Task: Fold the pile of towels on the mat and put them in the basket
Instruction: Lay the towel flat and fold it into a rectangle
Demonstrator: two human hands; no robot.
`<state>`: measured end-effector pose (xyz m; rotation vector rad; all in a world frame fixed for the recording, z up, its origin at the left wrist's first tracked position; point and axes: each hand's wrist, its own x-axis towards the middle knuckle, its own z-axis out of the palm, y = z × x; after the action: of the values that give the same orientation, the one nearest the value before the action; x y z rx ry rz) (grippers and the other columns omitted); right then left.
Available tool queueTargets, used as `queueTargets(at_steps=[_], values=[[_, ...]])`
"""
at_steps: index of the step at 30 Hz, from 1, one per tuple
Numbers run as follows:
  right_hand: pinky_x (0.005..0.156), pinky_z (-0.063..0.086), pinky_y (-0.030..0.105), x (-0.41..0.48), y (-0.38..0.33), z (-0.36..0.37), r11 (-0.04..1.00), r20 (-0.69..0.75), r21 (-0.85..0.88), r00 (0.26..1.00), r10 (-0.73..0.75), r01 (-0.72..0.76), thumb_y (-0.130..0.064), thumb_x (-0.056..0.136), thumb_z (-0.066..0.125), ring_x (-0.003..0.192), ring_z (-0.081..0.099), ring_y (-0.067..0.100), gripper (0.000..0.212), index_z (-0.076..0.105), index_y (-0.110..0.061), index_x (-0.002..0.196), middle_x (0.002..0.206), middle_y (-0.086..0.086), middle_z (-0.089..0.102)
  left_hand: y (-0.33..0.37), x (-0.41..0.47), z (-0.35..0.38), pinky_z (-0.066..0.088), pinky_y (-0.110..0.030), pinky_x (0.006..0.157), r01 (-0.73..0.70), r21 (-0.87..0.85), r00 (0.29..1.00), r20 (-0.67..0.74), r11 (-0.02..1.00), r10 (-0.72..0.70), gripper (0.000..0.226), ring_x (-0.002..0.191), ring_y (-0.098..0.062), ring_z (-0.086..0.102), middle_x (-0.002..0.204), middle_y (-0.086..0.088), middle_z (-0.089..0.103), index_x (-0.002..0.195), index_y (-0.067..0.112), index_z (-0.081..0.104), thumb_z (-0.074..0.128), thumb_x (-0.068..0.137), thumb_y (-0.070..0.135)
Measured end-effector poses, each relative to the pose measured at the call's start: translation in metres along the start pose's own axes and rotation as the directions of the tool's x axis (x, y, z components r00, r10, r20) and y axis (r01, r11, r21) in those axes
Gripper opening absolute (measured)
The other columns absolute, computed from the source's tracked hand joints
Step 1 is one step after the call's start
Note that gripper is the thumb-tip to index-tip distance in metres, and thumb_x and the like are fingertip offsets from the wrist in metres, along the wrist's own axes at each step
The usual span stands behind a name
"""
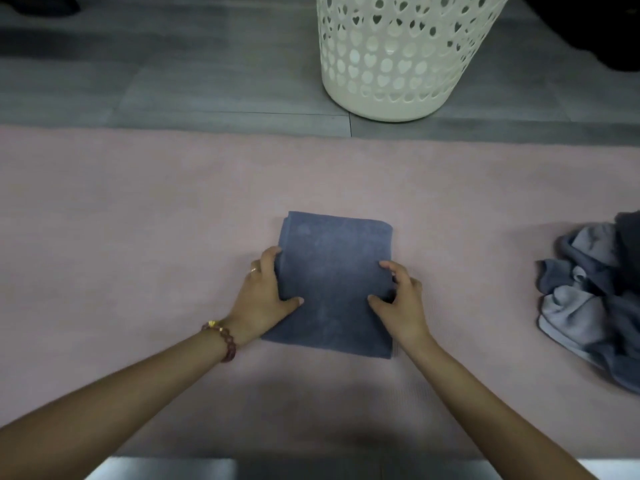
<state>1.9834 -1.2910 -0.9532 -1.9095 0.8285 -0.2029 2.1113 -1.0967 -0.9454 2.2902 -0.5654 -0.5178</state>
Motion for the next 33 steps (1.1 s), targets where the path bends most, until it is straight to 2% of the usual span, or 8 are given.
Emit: queueTargets(at_steps=[2, 6, 9, 16, 18, 21, 25, 33], values=[[0.091, 0.049, 0.032, -0.003, 0.001, -0.003, 0.998, 0.075, 0.058, 0.997, -0.014, 0.009, 0.002, 0.077, 0.065, 0.108, 0.052, 0.020, 0.058, 0.046, -0.035, 0.117, 0.125, 0.007, 0.046, 0.003, 0.008, -0.009, 0.036, -0.025, 0.087, 0.060, -0.079, 0.991, 0.120, 0.995, -0.050, 0.089, 0.102, -0.019, 0.040, 0.122, -0.012, 0.037, 0.136, 0.025, 0.022, 0.080, 0.069, 0.015], [0.079, 0.046, 0.011, -0.007, -0.010, -0.013, 0.979, 0.213, 0.198, 0.977, 0.013, -0.056, 0.008, 0.080, 0.062, 0.109, 0.050, 0.019, 0.051, 0.048, -0.026, 0.115, 0.123, 0.001, 0.049, 0.003, 0.015, -0.014, 0.031, -0.021, 0.091, 0.086, -0.077, 0.971, 0.229, 0.993, -0.066, 0.089, 0.105, -0.017, 0.038, 0.123, -0.012, 0.034, 0.137, 0.033, 0.027, 0.081, 0.068, 0.016], [0.091, 0.049, 0.028, -0.007, -0.018, -0.018, 0.921, 0.319, 0.344, 0.945, 0.072, -0.186, 0.005, 0.084, 0.061, 0.113, 0.055, 0.022, 0.048, 0.054, -0.031, 0.115, 0.128, 0.005, 0.054, 0.004, 0.016, -0.012, 0.035, -0.026, 0.097, 0.093, -0.077, 0.971, 0.227, 0.993, -0.073, 0.092, 0.113, -0.022, 0.041, 0.125, -0.013, 0.037, 0.139, 0.030, 0.027, 0.082, 0.067, 0.013], [0.097, 0.049, 0.035, -0.012, -0.025, -0.013, 0.858, 0.374, 0.428, 0.920, 0.118, -0.285, 0.006, 0.081, 0.063, 0.115, 0.055, 0.018, 0.064, 0.049, -0.030, 0.133, 0.131, -0.001, 0.052, -0.003, 0.000, -0.013, 0.032, -0.035, 0.110, -0.027, -0.169, 0.973, 0.223, 0.985, 0.065, 0.079, 0.120, -0.023, 0.038, 0.124, -0.008, 0.034, 0.132, 0.038, 0.032, 0.075, 0.074, 0.006], [0.095, 0.050, 0.034, -0.013, -0.026, -0.014, 0.851, 0.375, 0.429, 0.917, 0.138, -0.304, 0.007, 0.081, 0.062, 0.115, 0.055, 0.019, 0.066, 0.047, -0.029, 0.135, 0.132, 0.001, 0.051, 0.001, -0.005, -0.014, 0.040, -0.037, 0.105, 0.001, -0.340, 0.971, 0.224, 0.940, 0.080, 0.071, 0.119, -0.020, 0.045, 0.130, -0.008, 0.040, 0.125, 0.039, 0.039, 0.077, 0.074, 0.008], [0.087, 0.053, 0.033, -0.014, -0.027, -0.017, 0.804, 0.398, 0.467, 0.900, 0.180, -0.367, 0.009, 0.081, 0.061, 0.111, 0.059, 0.022, 0.067, 0.047, -0.029, 0.135, 0.133, 0.006, 0.053, 0.014, -0.007, -0.017, 0.052, -0.024, 0.085, 0.169, -0.601, 0.975, 0.218, 0.781, -0.043, 0.057, 0.103, -0.011, 0.056, 0.127, -0.004, 0.050, 0.124, 0.025, 0.049, 0.071, 0.078, 0.000], [0.075, 0.055, 0.024, -0.020, -0.045, -0.029, 0.785, 0.434, 0.489, 0.887, 0.158, -0.379, 0.005, 0.084, 0.058, 0.108, 0.062, 0.019, 0.065, 0.045, -0.030, 0.137, 0.130, 0.002, 0.056, 0.025, -0.005, -0.037, 0.053, -0.018, 0.068, 0.301, -0.671, 0.944, 0.309, 0.677, -0.113, 0.050, 0.096, -0.014, 0.060, 0.124, -0.006, 0.057, 0.122, 0.021, 0.055, 0.066, 0.080, -0.004], [0.085, 0.053, 0.023, 0.010, -0.152, 0.009, 0.830, 0.424, 0.538, 0.899, -0.112, -0.150, 0.005, 0.083, 0.060, 0.110, 0.061, 0.009, 0.066, 0.046, -0.036, 0.133, 0.124, -0.010, 0.059, 0.024, 0.014, -0.164, 0.048, -0.011, 0.077, -0.054, -0.633, 0.995, 0.035, 0.772, 0.098, 0.058, 0.101, 0.004, 0.060, 0.122, 0.014, 0.057, 0.128, 0.024, 0.054, 0.063, 0.080, -0.007]])
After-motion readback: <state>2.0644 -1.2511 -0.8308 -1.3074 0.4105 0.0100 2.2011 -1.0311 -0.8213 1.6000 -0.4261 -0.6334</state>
